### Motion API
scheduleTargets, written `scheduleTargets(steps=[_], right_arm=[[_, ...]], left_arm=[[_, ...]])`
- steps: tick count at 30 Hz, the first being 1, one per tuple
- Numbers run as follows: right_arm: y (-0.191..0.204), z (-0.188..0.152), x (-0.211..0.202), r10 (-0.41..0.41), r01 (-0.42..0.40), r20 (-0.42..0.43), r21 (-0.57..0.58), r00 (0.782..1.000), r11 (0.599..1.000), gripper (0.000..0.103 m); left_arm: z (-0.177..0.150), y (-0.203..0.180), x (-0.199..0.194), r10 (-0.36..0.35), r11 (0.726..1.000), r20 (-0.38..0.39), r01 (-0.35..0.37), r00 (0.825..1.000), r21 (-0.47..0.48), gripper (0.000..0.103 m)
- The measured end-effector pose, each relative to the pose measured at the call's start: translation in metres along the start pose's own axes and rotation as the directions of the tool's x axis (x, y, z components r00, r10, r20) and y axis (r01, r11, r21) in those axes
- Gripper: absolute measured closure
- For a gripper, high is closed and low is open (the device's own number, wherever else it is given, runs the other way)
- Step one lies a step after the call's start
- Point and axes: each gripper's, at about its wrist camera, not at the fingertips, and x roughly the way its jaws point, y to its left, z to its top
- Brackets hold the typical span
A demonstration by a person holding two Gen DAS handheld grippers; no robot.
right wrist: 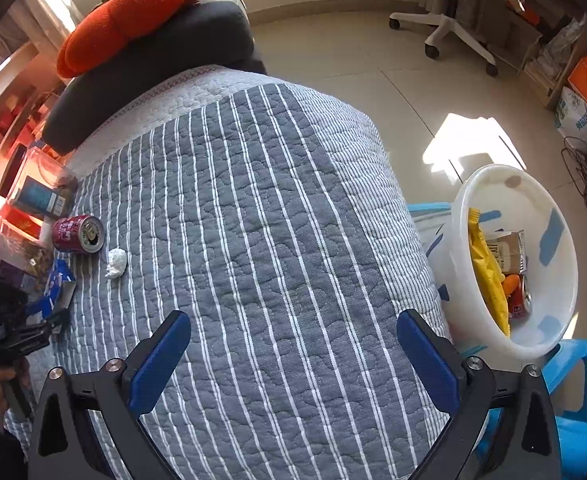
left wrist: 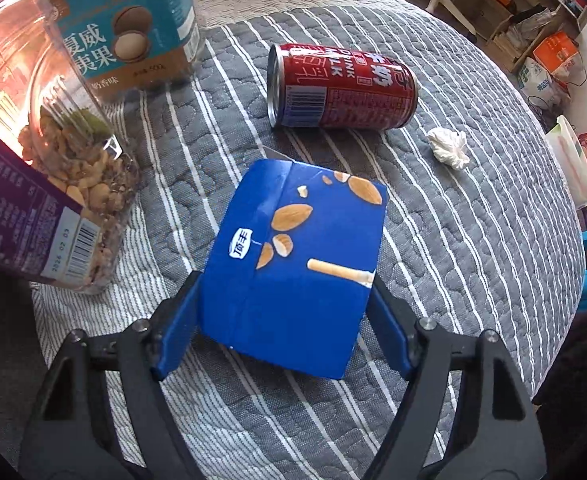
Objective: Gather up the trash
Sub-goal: 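Grasp the white tissue with the right gripper while the left holds the box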
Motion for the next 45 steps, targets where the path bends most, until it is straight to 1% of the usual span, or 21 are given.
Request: scheduleTargets(steps=[2, 4, 10, 12, 16, 18, 20, 24, 27, 29, 31, 32, 34, 36, 37, 39, 40, 41, 42, 45], right_arm=[[0.004, 0.0, 0.003, -0.003, 0.003, -0.003, -0.002, 1.0, 1.0, 0.0], [0.009, 0.0, 0.006, -0.002, 0.002, -0.007, -0.009, 1.0, 1.0, 0.0], [0.039, 0.002, 0.023, 0.018, -0.02, -0.026, -0.058, 0.999, 0.998, 0.0], [0.053, 0.004, 0.032, 0.026, -0.029, -0.034, -0.073, 0.999, 0.997, 0.0], [0.087, 0.01, 0.051, 0.083, -0.086, -0.03, -0.109, 0.996, 0.99, 0.0], [0.108, 0.013, 0.061, 0.127, -0.128, -0.018, -0.128, 0.992, 0.983, 0.0], [0.129, 0.013, 0.073, 0.145, -0.146, -0.019, -0.168, 0.989, 0.975, 0.0], [0.164, 0.003, 0.1, 0.119, -0.121, -0.026, -0.256, 0.993, 0.959, 0.0], [0.181, -0.007, 0.121, 0.084, -0.093, -0.043, -0.292, 0.995, 0.952, 0.0], [0.191, -0.012, 0.126, 0.025, -0.022, 0.006, -0.329, 1.0, 0.944, 0.0], [0.196, -0.011, 0.13, 0.003, 0.007, 0.028, -0.345, 1.0, 0.939, 0.001], [0.196, -0.01, 0.13, 0.002, 0.009, 0.034, -0.339, 0.999, 0.941, 0.003], [0.196, -0.008, 0.13, 0.003, 0.014, 0.05, -0.335, 0.999, 0.942, 0.011], [0.199, -0.007, 0.129, 0.004, 0.021, 0.07, -0.35, 0.998, 0.936, 0.025], [0.2, -0.006, 0.129, 0.002, 0.026, 0.077, -0.359, 0.997, 0.933, 0.028], [0.203, -0.007, 0.128, 0.012, 0.02, 0.083, -0.374, 0.996, 0.927, 0.045], [0.206, -0.007, 0.125, 0.016, 0.018, 0.085, -0.381, 0.996, 0.924, 0.051], [0.208, -0.007, 0.124, 0.027, 0.008, 0.083, -0.388, 0.996, 0.922, 0.067], [0.208, -0.007, 0.123, 0.037, -0.004, 0.078, -0.393, 0.996, 0.919, 0.073], [0.206, -0.003, 0.117, 0.065, -0.034, 0.068, -0.383, 0.996, 0.923, 0.077]], left_arm=[[-0.001, -0.01, -0.003, 0.001, 1.0, 0.0, -0.001, 1.0, 0.018, 0.025], [0.0, -0.017, -0.008, 0.004, 1.0, 0.003, -0.004, 1.0, 0.012, 0.026], [0.001, -0.032, -0.026, 0.034, 0.999, 0.017, -0.033, 0.999, -0.038, 0.026], [-0.004, -0.04, -0.032, 0.055, 0.997, 0.011, -0.054, 0.998, -0.063, 0.026], [-0.012, -0.041, -0.039, 0.12, 0.981, -0.045, -0.125, 0.992, -0.15, 0.026], [-0.016, -0.036, -0.042, 0.113, 0.977, -0.047, -0.119, 0.993, -0.176, 0.026], [-0.02, -0.033, -0.046, 0.114, 0.975, -0.045, -0.12, 0.993, -0.188, 0.026], [-0.026, -0.027, -0.05, 0.109, 0.973, -0.048, -0.116, 0.993, -0.199, 0.026], [-0.032, -0.023, -0.053, 0.105, 0.971, -0.054, -0.115, 0.993, -0.209, 0.026], [-0.035, -0.019, -0.056, 0.104, 0.969, -0.054, -0.113, 0.993, -0.218, 0.026], [-0.041, -0.015, -0.062, 0.103, 0.967, -0.05, -0.112, 0.993, -0.227, 0.026], [-0.043, -0.013, -0.063, 0.103, 0.967, -0.049, -0.112, 0.993, -0.23, 0.026], [-0.044, -0.011, -0.063, 0.106, 0.966, -0.051, -0.115, 0.993, -0.233, 0.026], [-0.045, -0.01, -0.063, 0.109, 0.964, -0.056, -0.119, 0.992, -0.237, 0.026], [-0.046, -0.01, -0.063, 0.109, 0.964, -0.057, -0.119, 0.992, -0.239, 0.026], [-0.044, -0.01, -0.062, 0.108, 0.963, -0.054, -0.118, 0.993, -0.242, 0.026], [-0.044, -0.01, -0.062, 0.11, 0.963, -0.053, -0.12, 0.993, -0.242, 0.026], [-0.043, -0.011, -0.063, 0.111, 0.963, -0.051, -0.12, 0.993, -0.241, 0.026], [-0.043, -0.013, -0.064, 0.112, 0.963, -0.049, -0.121, 0.992, -0.24, 0.026], [-0.042, -0.018, -0.069, 0.116, 0.964, -0.043, -0.123, 0.992, -0.235, 0.026]])
